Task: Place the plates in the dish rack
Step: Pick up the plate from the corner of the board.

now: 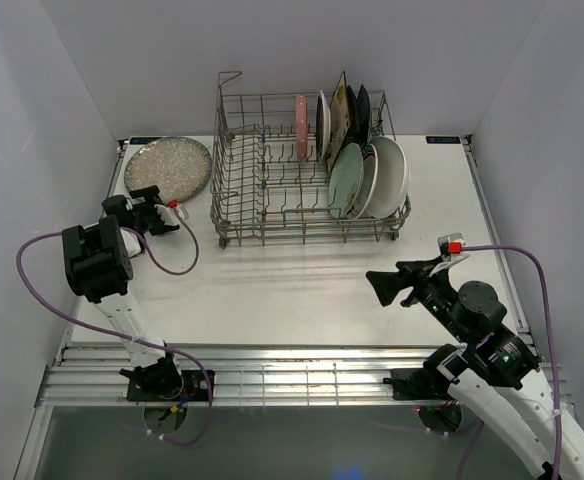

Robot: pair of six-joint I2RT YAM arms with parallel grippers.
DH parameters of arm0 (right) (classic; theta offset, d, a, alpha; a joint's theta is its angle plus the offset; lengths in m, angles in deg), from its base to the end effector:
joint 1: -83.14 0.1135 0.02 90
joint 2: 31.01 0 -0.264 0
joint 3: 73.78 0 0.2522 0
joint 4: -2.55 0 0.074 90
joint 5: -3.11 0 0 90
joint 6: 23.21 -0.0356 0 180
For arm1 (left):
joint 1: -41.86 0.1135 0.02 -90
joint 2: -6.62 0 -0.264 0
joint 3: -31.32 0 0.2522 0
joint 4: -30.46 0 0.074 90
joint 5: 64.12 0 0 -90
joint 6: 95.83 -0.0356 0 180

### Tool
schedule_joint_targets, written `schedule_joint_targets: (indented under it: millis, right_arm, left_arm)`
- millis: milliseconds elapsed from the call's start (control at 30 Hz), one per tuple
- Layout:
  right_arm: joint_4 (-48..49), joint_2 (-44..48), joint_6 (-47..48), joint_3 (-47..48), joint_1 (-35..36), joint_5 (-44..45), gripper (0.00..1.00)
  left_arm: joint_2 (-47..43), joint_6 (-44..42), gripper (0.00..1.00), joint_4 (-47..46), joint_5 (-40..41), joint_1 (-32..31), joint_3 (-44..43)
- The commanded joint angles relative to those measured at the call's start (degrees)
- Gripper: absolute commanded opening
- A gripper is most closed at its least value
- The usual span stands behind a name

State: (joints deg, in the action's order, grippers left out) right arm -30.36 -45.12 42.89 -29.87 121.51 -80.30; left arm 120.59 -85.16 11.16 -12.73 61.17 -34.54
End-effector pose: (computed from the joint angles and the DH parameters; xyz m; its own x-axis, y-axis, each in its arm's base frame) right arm 0.0747 0.0539 0.2973 -0.2523 0.3136 -0.9154 -0.4644 0.7907 0.3989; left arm 0.3706 0.1063 0.1179 0.1690 0.8729 -0.4578 0.4946 0.3266 0.8054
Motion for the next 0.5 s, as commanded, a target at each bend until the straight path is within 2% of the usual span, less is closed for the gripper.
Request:
schedule_joint_targets:
  millis: [0, 400, 467]
  right_arm:
    - [3.1, 0.0, -0.2, -0.2, 0.2, -0.9, 0.97]
    - [2.5, 1.0, -0.3, -0.7, 0.2, -0.6, 0.97]
    - [2.5, 1.0, -0.3, -0.7, 0.2, -0.5, 0.97]
  left_arm:
    - [2.4, -2.8, 0.98, 3.5, 2.3, -1.7, -1.6]
    - [6.4, -1.4, 0.98, 5.2, 4.9, -4.5, -7.5]
    - [6.9, -0.5, 0.95, 5.2, 4.7, -4.7, -8.4]
